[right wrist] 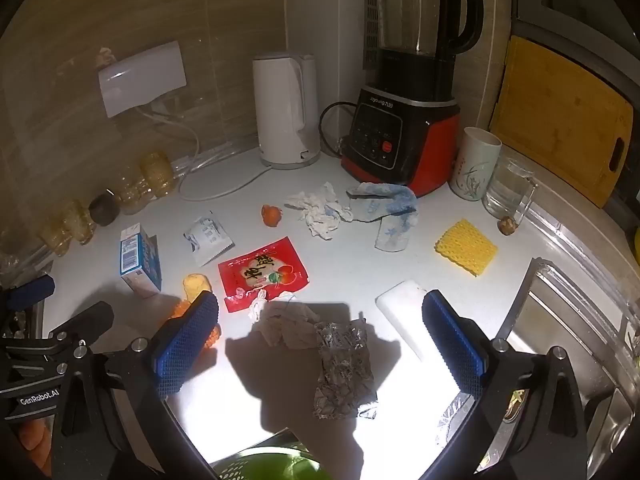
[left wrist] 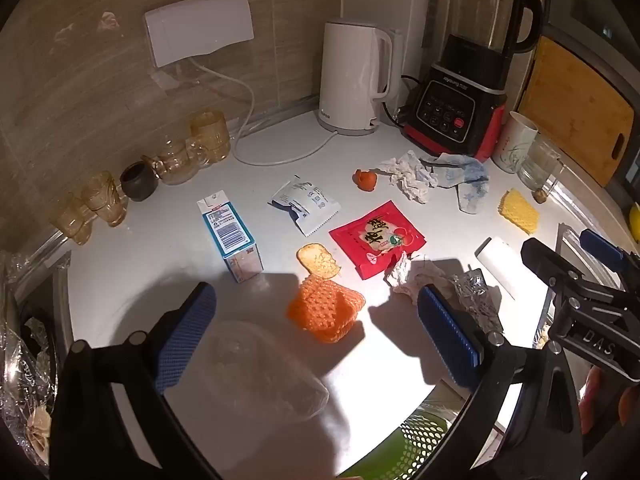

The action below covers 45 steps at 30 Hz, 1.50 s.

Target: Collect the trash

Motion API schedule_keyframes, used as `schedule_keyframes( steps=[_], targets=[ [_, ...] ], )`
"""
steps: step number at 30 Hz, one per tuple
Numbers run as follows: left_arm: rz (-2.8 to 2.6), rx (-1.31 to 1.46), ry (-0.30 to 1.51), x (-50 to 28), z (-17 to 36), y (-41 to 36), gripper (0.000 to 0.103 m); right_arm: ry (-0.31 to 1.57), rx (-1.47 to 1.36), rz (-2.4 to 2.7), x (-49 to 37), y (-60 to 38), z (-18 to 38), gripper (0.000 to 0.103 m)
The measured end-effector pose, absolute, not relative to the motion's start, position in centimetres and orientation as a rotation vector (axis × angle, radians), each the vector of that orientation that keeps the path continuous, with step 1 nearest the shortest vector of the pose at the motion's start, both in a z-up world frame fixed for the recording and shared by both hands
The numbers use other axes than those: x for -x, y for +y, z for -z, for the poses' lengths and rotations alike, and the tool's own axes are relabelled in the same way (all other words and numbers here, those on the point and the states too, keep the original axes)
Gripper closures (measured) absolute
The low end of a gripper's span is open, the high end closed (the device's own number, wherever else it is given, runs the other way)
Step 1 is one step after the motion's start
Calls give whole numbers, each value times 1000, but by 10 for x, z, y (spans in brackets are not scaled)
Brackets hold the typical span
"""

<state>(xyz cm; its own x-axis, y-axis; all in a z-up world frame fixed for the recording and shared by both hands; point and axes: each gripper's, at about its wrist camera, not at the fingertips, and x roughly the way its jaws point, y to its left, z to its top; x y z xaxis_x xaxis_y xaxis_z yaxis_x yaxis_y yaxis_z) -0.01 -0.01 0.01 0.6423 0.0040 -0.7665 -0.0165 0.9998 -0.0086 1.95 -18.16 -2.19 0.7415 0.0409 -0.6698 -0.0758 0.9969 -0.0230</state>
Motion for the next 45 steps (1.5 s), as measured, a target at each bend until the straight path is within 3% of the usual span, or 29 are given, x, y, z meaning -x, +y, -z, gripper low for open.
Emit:
schedule_keyframes(
  steps=[45],
  targets=[
    [-24,28,879,8,-1,8,6,742,51,-75,-14,-174,20,2]
  ],
)
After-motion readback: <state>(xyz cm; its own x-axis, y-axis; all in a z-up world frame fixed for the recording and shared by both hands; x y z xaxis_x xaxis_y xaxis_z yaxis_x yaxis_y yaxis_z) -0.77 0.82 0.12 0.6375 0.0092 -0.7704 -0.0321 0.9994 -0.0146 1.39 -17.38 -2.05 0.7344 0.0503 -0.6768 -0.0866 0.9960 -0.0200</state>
